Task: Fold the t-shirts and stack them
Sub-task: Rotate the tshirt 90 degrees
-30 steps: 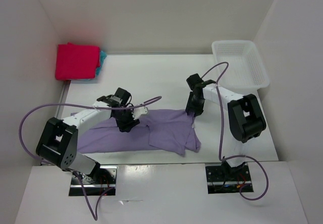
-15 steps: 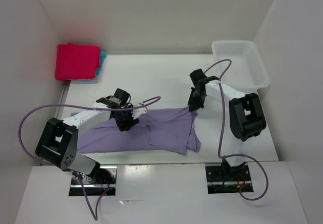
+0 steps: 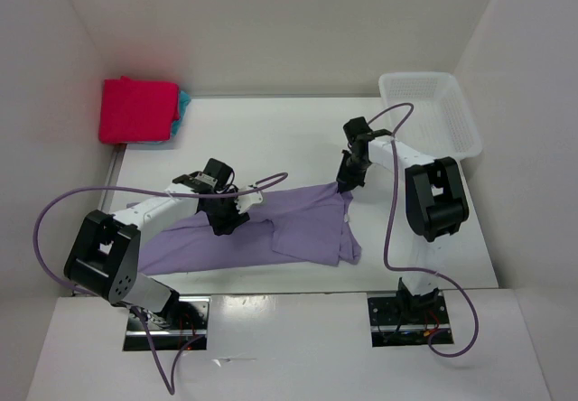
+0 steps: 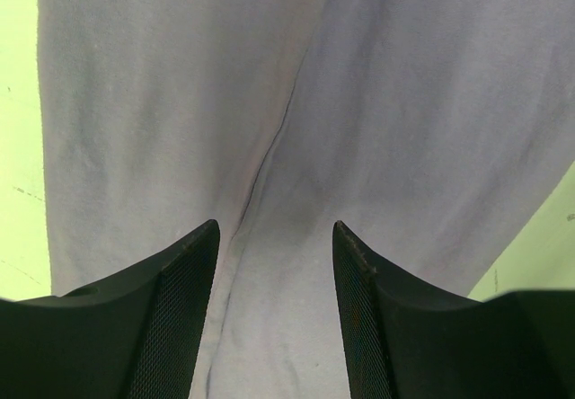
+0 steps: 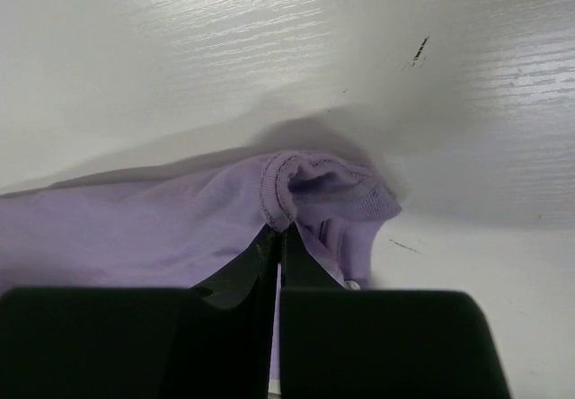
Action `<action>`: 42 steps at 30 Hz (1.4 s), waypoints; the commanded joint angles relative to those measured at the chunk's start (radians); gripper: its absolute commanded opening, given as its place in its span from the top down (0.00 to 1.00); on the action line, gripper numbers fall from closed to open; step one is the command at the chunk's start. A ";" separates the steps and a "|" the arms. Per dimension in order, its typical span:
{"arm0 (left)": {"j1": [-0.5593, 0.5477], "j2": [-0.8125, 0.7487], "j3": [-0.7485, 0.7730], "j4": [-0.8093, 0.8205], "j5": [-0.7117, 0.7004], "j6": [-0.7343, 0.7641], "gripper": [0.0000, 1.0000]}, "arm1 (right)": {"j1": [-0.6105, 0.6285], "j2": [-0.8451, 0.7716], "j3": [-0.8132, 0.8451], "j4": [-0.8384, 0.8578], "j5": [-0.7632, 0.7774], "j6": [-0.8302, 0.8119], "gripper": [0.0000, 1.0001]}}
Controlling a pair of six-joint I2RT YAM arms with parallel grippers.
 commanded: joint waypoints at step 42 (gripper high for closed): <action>0.821 0.177 0.093 0.261 -0.333 -0.123 0.12 | 0.131 -0.578 -0.801 0.172 -0.024 0.538 0.60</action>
